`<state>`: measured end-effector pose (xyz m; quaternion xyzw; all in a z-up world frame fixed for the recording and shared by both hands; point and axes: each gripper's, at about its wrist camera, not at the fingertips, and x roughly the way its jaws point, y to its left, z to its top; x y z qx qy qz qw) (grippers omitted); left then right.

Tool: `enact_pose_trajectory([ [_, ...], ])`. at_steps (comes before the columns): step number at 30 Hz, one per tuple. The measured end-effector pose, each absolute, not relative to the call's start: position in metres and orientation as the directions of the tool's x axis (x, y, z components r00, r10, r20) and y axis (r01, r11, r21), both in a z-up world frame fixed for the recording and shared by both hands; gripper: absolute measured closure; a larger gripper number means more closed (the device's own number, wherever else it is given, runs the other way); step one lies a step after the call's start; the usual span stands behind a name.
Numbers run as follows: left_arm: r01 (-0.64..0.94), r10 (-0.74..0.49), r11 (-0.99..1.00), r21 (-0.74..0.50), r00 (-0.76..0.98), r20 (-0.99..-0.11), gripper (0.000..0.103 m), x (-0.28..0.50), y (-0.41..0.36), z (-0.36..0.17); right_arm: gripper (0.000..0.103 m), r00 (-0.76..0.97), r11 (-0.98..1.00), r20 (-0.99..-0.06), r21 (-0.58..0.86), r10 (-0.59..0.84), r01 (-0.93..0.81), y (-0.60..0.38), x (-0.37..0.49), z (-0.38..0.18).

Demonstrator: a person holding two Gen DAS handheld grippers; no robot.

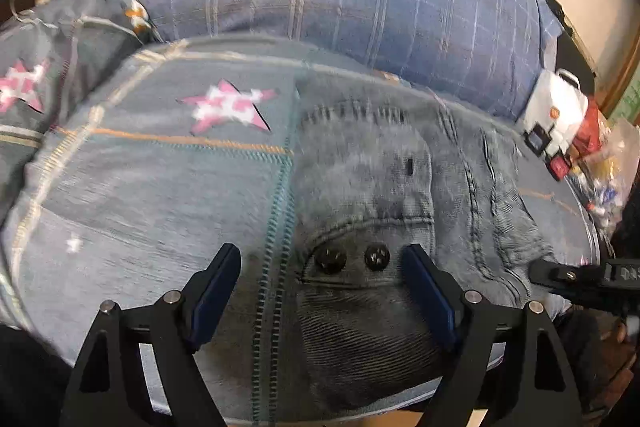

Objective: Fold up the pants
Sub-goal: 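Lower the folded jeans onto the bed and open the left gripper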

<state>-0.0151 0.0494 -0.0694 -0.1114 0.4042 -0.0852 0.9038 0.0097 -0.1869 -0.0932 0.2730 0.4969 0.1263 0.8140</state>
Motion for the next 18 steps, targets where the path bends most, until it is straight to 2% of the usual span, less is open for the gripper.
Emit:
enact_pose_trajectory([
  [4,0.091,-0.226,0.968,-0.236,0.729,-0.646,0.019,-0.026,0.044,-0.044,0.082,0.520,0.845,-0.729,0.534,0.445,0.027,-0.183,-0.018,-0.076],
  [5,0.096,-0.209,0.974,-0.203,0.725,-0.656,0.019,-0.023,0.037,-0.046,0.082,0.519,0.854,-0.739,0.519,0.429,0.033,-0.184,-0.020,-0.084],
  [8,0.112,-0.125,0.991,-0.070,0.633,-0.764,0.019,-0.005,0.011,-0.079,0.078,0.484,0.846,-0.767,0.524,0.421,0.096,-0.189,-0.010,-0.120],
  [10,0.114,-0.088,0.993,-0.017,0.653,-0.752,0.017,-0.005,0.008,-0.089,0.076,0.470,0.846,-0.772,0.525,0.427,0.093,-0.190,-0.008,-0.129],
  [15,0.122,-0.092,0.992,-0.017,0.649,-0.755,0.017,-0.005,0.010,-0.089,0.072,0.521,0.888,-0.774,0.455,0.358,0.065,-0.202,-0.018,-0.093],
  [18,0.119,-0.092,0.993,-0.018,0.654,-0.751,0.016,-0.003,0.011,-0.091,0.070,0.617,0.885,-0.710,0.464,0.340,0.047,-0.210,-0.017,-0.052],
])
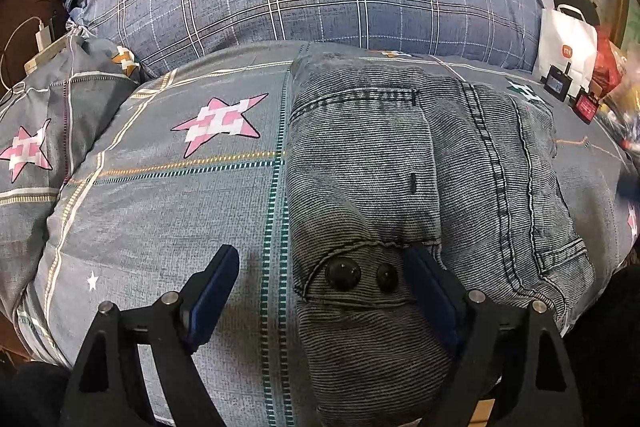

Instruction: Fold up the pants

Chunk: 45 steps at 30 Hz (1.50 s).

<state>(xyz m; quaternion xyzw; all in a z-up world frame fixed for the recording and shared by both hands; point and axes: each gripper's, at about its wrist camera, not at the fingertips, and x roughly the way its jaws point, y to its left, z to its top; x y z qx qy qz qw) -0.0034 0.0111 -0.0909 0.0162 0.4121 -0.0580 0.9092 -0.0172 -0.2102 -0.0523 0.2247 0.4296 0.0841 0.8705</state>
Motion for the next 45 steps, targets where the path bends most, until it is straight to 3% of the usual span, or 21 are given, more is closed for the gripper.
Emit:
enact_pose_trajectory([
  [4,0.121,-0.088,0.993,-0.011,0.653,-0.752,0.016,-0.005,0.009,-0.090,0.070,0.582,0.788,-0.590,0.595,0.560,-0.155,-0.182,0.031,-0.023],
  [7,0.121,-0.093,0.993,-0.018,0.650,-0.754,0.016,-0.005,0.010,-0.090,0.067,0.513,0.715,-0.556,0.675,0.654,-0.180,-0.176,0.076,-0.037],
  [8,0.121,-0.103,0.992,-0.032,0.644,-0.758,0.017,-0.005,0.012,-0.088,0.065,0.504,0.729,-0.581,0.666,0.640,-0.157,-0.176,0.089,-0.048],
  [9,0.131,-0.138,0.989,-0.070,0.638,-0.758,0.017,-0.006,0.015,-0.083,0.066,0.478,0.775,-0.667,0.631,0.572,-0.047,-0.180,0.110,-0.077],
  [11,0.129,-0.191,0.982,-0.141,0.634,-0.749,0.017,-0.013,0.023,-0.068,0.071,0.423,0.712,-0.650,0.702,0.631,0.018,-0.190,0.120,-0.111],
  [14,0.129,-0.217,0.976,-0.178,0.699,-0.682,0.017,-0.030,0.032,-0.049,0.071,0.452,0.739,-0.652,0.674,0.609,-0.022,-0.188,0.113,-0.105],
  [17,0.157,-0.164,0.984,-0.088,0.572,-0.804,0.017,-0.011,0.014,-0.087,0.069,0.443,0.754,-0.674,0.657,0.591,-0.008,-0.185,0.113,-0.096],
  [20,0.121,-0.194,0.981,-0.152,0.577,-0.793,0.015,-0.009,0.020,-0.093,0.069,0.488,0.798,-0.675,0.598,0.553,-0.076,-0.171,0.104,-0.064],
  [21,0.124,-0.200,0.980,-0.157,0.577,-0.792,0.015,-0.009,0.021,-0.092,0.066,0.503,0.786,-0.642,0.603,0.579,-0.134,-0.166,0.097,-0.050],
  [22,0.129,-0.201,0.979,-0.155,0.578,-0.791,0.015,-0.009,0.020,-0.092,0.051,0.509,0.793,-0.638,0.587,0.578,-0.165,-0.160,0.096,-0.044],
  [24,0.126,-0.219,0.976,-0.180,0.582,-0.783,0.015,-0.011,0.023,-0.087,0.031,0.513,0.848,-0.693,0.507,0.507,-0.153,-0.153,0.100,-0.052],
  [27,0.139,-0.303,0.950,-0.279,0.622,-0.722,0.015,-0.023,0.035,-0.064,0.032,0.450,0.877,-0.773,0.477,0.447,-0.053,-0.163,0.116,-0.086],
  [30,0.134,-0.303,0.948,-0.287,0.650,-0.697,0.015,-0.026,0.040,-0.058,0.032,0.489,0.882,-0.751,0.461,0.444,-0.094,-0.161,0.108,-0.052],
  [32,0.159,-0.304,0.952,-0.261,0.587,-0.750,0.015,-0.018,0.029,-0.075,0.032,0.512,0.874,-0.719,0.461,0.469,-0.153,-0.147,0.107,-0.025],
  [34,0.156,-0.292,0.956,-0.247,0.557,-0.778,0.015,-0.015,0.024,-0.090,0.032,0.454,0.808,-0.672,0.534,0.585,-0.250,-0.119,0.114,-0.009],
  [36,0.157,-0.315,0.948,-0.275,0.556,-0.769,0.015,-0.015,0.027,-0.092,0.032,0.365,0.726,-0.628,0.619,0.687,-0.300,-0.097,0.126,-0.017],
  [39,0.148,-0.338,0.939,-0.310,0.551,-0.763,0.015,-0.010,0.034,-0.092,0.032,0.252,0.766,-0.723,0.603,0.643,-0.225,-0.079,0.158,-0.069],
  [41,0.148,-0.348,0.935,-0.323,0.555,-0.755,0.015,-0.012,0.036,-0.093,0.032,0.209,0.745,-0.715,0.650,0.667,-0.154,-0.081,0.170,-0.090],
  [45,0.149,-0.389,0.915,-0.374,0.567,-0.726,0.015,-0.014,0.045,-0.086,0.032,0.262,0.714,-0.664,0.652,0.700,-0.255,-0.078,0.153,-0.051],
])
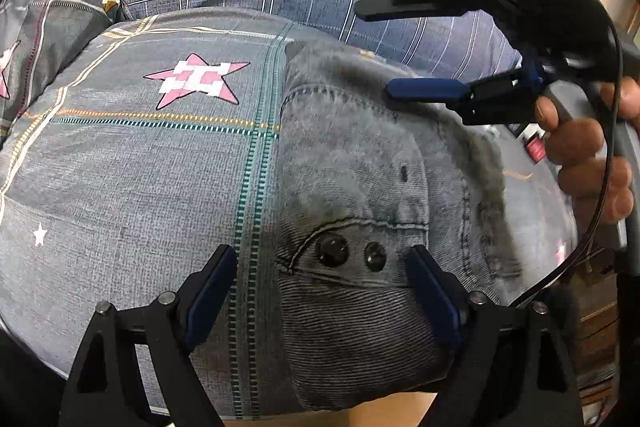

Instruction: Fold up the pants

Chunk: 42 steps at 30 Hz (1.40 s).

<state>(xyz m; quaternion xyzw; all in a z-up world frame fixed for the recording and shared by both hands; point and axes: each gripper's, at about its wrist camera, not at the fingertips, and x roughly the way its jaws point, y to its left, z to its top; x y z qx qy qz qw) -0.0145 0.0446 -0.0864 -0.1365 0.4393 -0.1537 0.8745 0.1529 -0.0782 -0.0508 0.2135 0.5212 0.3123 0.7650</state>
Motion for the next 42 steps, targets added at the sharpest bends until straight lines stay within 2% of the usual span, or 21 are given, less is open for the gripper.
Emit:
enact_pose_trajectory([
  [3,0.164,-0.421,0.896,-0.413,0.607,-0.674,0.015,-0.018,0.049,-0.075,0.032,0.245,0.723,-0.681,0.647,0.690,-0.240,-0.077,0.158,-0.064],
  [4,0.168,-0.423,0.895,-0.414,0.619,-0.662,0.015,-0.019,0.050,-0.073,0.032,0.211,0.727,-0.696,0.665,0.687,-0.171,-0.081,0.166,-0.084],
  [6,0.173,-0.405,0.907,-0.383,0.606,-0.685,0.015,-0.017,0.047,-0.077,0.032,0.220,0.711,-0.678,0.688,0.701,-0.143,-0.085,0.167,-0.080],
  [9,0.162,-0.403,0.912,-0.378,0.533,-0.744,0.015,-0.004,0.040,-0.098,0.032,0.249,0.685,-0.639,0.690,0.728,-0.235,-0.074,0.163,-0.048],
  [12,0.185,-0.396,0.916,-0.355,0.554,-0.733,0.015,-0.006,0.037,-0.094,0.032,0.214,0.632,-0.595,0.720,0.775,-0.287,-0.052,0.172,-0.038],
  [15,0.181,-0.401,0.913,-0.365,0.554,-0.730,0.015,-0.005,0.038,-0.096,0.033,0.169,0.674,-0.653,0.701,0.738,-0.233,-0.044,0.193,-0.073],
  [16,0.182,-0.407,0.910,-0.371,0.555,-0.726,0.015,-0.005,0.039,-0.095,0.033,0.157,0.633,-0.613,0.754,0.774,-0.176,-0.051,0.202,-0.088],
  [18,0.184,-0.414,0.906,-0.380,0.560,-0.717,0.015,-0.007,0.041,-0.094,0.033,0.171,0.598,-0.575,0.787,0.800,-0.151,-0.059,0.202,-0.083],
  [21,0.192,-0.414,0.906,-0.377,0.581,-0.701,0.016,-0.011,0.043,-0.089,0.033,0.198,0.605,-0.572,0.767,0.796,-0.214,-0.062,0.184,-0.060],
  [24,0.205,-0.427,0.898,-0.388,0.616,-0.662,0.016,-0.018,0.046,-0.082,0.032,0.213,0.566,-0.528,0.794,0.822,-0.221,-0.070,0.160,-0.059],
  [27,0.199,-0.432,0.891,-0.407,0.647,-0.629,0.016,-0.024,0.052,-0.076,0.033,0.185,0.607,-0.581,0.781,0.793,-0.149,-0.080,0.160,-0.096],
  [29,0.189,-0.424,0.894,-0.406,0.651,-0.630,0.016,-0.024,0.051,-0.076,0.033,0.197,0.562,-0.536,0.819,0.821,-0.113,-0.091,0.161,-0.100],
  [32,0.171,-0.402,0.904,-0.391,0.650,-0.645,0.016,-0.024,0.051,-0.079,0.033,0.215,0.534,-0.494,0.818,0.842,-0.212,-0.092,0.148,-0.073],
  [35,0.155,-0.386,0.909,-0.388,0.664,-0.641,0.016,-0.024,0.050,-0.077,0.031,0.229,0.517,-0.470,0.823,0.852,-0.235,-0.099,0.144,-0.070],
  [37,0.157,-0.383,0.911,-0.383,0.667,-0.639,0.016,-0.023,0.049,-0.076,0.030,0.220,0.549,-0.514,0.823,0.829,-0.146,-0.105,0.157,-0.095],
  [39,0.155,-0.368,0.918,-0.365,0.678,-0.637,0.016,-0.027,0.050,-0.073,0.030,0.209,0.513,-0.486,0.852,0.849,-0.104,-0.108,0.159,-0.100],
  [42,0.143,-0.361,0.919,-0.367,0.679,-0.639,0.016,-0.024,0.052,-0.073,0.029,0.230,0.477,-0.428,0.848,0.874,-0.233,-0.105,0.145,-0.068],
])
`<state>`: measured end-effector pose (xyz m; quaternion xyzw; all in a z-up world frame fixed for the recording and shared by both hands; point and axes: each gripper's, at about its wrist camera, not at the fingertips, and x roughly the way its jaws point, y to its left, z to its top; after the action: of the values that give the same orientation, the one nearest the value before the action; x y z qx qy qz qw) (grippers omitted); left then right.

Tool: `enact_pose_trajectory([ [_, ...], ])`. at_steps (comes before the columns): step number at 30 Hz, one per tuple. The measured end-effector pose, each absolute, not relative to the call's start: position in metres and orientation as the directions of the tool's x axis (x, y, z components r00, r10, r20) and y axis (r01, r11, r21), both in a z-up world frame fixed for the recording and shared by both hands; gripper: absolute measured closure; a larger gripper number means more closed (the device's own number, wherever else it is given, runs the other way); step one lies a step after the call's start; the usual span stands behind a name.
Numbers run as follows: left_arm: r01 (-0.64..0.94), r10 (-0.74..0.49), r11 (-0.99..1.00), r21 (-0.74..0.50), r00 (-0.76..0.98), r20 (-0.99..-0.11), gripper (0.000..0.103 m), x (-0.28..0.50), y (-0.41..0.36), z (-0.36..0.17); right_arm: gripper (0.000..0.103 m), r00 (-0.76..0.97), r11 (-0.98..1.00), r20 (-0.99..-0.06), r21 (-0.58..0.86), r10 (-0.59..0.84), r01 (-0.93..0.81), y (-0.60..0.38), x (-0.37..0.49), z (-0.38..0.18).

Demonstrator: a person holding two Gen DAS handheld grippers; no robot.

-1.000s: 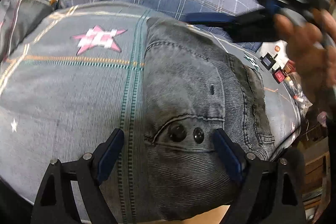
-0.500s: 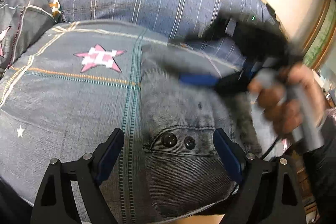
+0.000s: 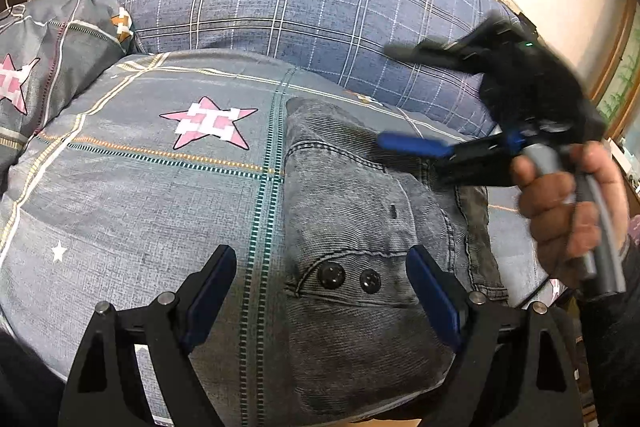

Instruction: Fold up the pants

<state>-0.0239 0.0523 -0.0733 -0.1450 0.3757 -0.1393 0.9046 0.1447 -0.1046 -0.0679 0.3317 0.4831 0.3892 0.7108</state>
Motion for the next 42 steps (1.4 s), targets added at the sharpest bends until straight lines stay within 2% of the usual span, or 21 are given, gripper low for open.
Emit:
enact_pose_trajectory([
  [2,0.139,-0.363,0.918,-0.370,0.671,-0.646,0.016,-0.022,0.052,-0.076,0.029,0.249,0.488,-0.432,0.839,0.867,-0.241,-0.107,0.143,-0.065],
  [4,0.140,-0.354,0.925,-0.353,0.656,-0.667,0.016,-0.021,0.047,-0.082,0.029,0.263,0.542,-0.494,0.826,0.829,-0.158,-0.114,0.151,-0.088],
  [6,0.152,-0.342,0.936,-0.319,0.614,-0.711,0.015,-0.016,0.039,-0.096,0.029,0.237,0.485,-0.457,0.871,0.857,-0.075,-0.121,0.156,-0.108],
  [11,0.141,-0.365,0.920,-0.366,0.648,-0.668,0.016,-0.020,0.049,-0.088,0.029,0.294,0.505,-0.440,0.839,0.848,-0.203,-0.119,0.140,-0.065],
  [13,0.159,-0.374,0.916,-0.368,0.668,-0.643,0.015,-0.023,0.049,-0.082,0.029,0.308,0.524,-0.458,0.832,0.834,-0.183,-0.125,0.142,-0.072],
  [15,0.170,-0.366,0.926,-0.337,0.627,-0.688,0.015,-0.017,0.040,-0.093,0.030,0.288,0.541,-0.497,0.835,0.819,-0.098,-0.132,0.152,-0.099],
  [16,0.169,-0.353,0.933,-0.319,0.609,-0.710,0.015,-0.015,0.036,-0.100,0.030,0.274,0.512,-0.476,0.855,0.836,-0.078,-0.133,0.152,-0.104],
  [21,0.177,-0.380,0.916,-0.359,0.668,-0.640,0.015,-0.020,0.046,-0.084,0.029,0.344,0.529,-0.451,0.829,0.824,-0.181,-0.131,0.139,-0.067],
  [23,0.187,-0.380,0.920,-0.344,0.636,-0.672,0.015,-0.016,0.041,-0.090,0.029,0.357,0.571,-0.491,0.805,0.795,-0.163,-0.138,0.140,-0.074],
  [24,0.196,-0.374,0.926,-0.323,0.592,-0.714,0.015,-0.011,0.034,-0.100,0.030,0.332,0.563,-0.503,0.819,0.798,-0.113,-0.142,0.145,-0.092],
  [26,0.199,-0.374,0.926,-0.322,0.608,-0.700,0.015,-0.013,0.036,-0.098,0.030,0.329,0.542,-0.488,0.835,0.808,-0.095,-0.144,0.145,-0.093],
  [29,0.212,-0.408,0.907,-0.363,0.652,-0.639,0.015,-0.021,0.047,-0.083,0.029,0.351,0.557,-0.477,0.811,0.806,-0.178,-0.137,0.137,-0.062],
  [31,0.214,-0.407,0.907,-0.362,0.662,-0.629,0.015,-0.023,0.049,-0.081,0.029,0.364,0.555,-0.463,0.806,0.808,-0.208,-0.136,0.134,-0.052],
  [33,0.204,-0.411,0.903,-0.377,0.663,-0.626,0.015,-0.023,0.052,-0.080,0.025,0.383,0.586,-0.492,0.789,0.782,-0.183,-0.141,0.137,-0.059],
  [34,0.198,-0.415,0.900,-0.390,0.665,-0.621,0.015,-0.024,0.056,-0.079,0.027,0.364,0.619,-0.545,0.775,0.755,-0.124,-0.145,0.145,-0.077],
  [36,0.175,-0.403,0.901,-0.397,0.676,-0.617,0.015,-0.026,0.064,-0.078,0.027,0.358,0.562,-0.505,0.824,0.786,-0.073,-0.150,0.148,-0.090],
  [37,0.155,-0.388,0.905,-0.395,0.683,-0.619,0.015,-0.027,0.068,-0.077,0.026,0.384,0.562,-0.494,0.823,0.780,-0.083,-0.151,0.142,-0.078],
  [42,0.067,-0.348,0.906,-0.418,0.679,-0.647,0.015,-0.015,0.078,-0.077,0.026,0.407,0.582,-0.472,0.786,0.782,-0.207,-0.148,0.110,-0.038],
])
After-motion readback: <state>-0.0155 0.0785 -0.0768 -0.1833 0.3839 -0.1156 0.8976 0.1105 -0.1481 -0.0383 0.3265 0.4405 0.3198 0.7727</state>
